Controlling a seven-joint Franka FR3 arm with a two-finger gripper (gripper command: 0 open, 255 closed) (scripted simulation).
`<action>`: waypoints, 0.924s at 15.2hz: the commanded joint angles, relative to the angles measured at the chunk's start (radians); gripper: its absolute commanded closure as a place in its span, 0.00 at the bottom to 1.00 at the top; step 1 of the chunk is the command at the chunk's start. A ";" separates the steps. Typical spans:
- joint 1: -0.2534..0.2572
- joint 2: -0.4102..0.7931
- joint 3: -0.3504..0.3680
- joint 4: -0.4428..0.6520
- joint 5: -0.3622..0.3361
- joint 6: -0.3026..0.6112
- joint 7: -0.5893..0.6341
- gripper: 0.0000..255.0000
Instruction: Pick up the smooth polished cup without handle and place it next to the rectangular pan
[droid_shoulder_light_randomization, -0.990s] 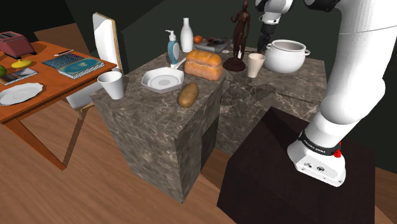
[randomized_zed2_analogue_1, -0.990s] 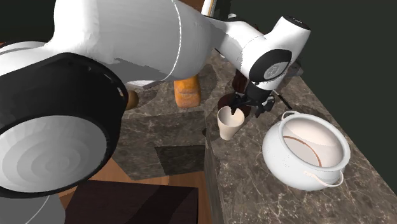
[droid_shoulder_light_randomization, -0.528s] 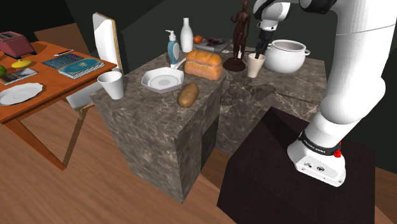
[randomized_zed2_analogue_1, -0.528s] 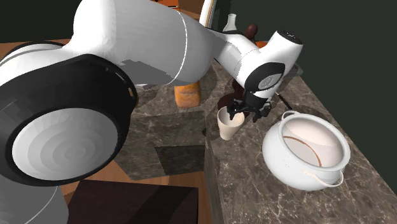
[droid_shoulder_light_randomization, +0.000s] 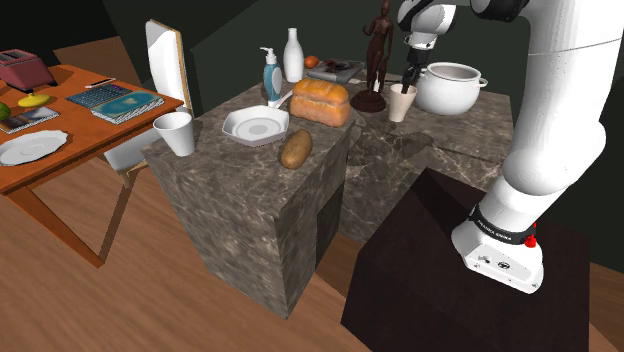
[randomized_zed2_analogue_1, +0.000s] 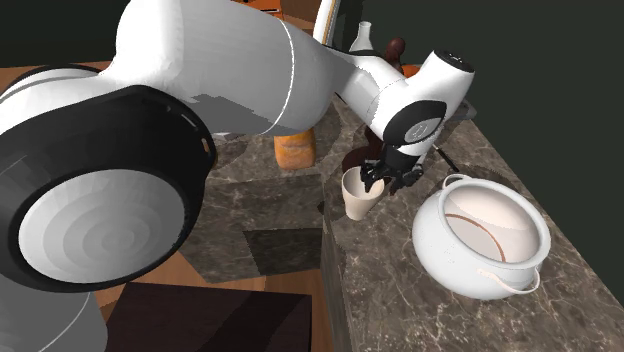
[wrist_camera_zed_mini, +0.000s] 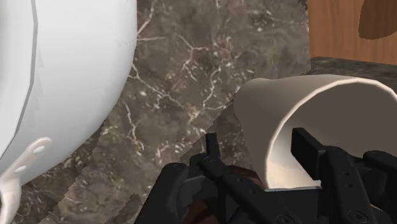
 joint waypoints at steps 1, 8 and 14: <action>0.000 0.000 0.000 0.000 0.000 0.000 0.000 1.00; 0.000 0.000 0.000 0.001 0.000 -0.001 0.000 1.00; 0.005 -0.029 -0.010 0.030 -0.022 -0.053 0.017 1.00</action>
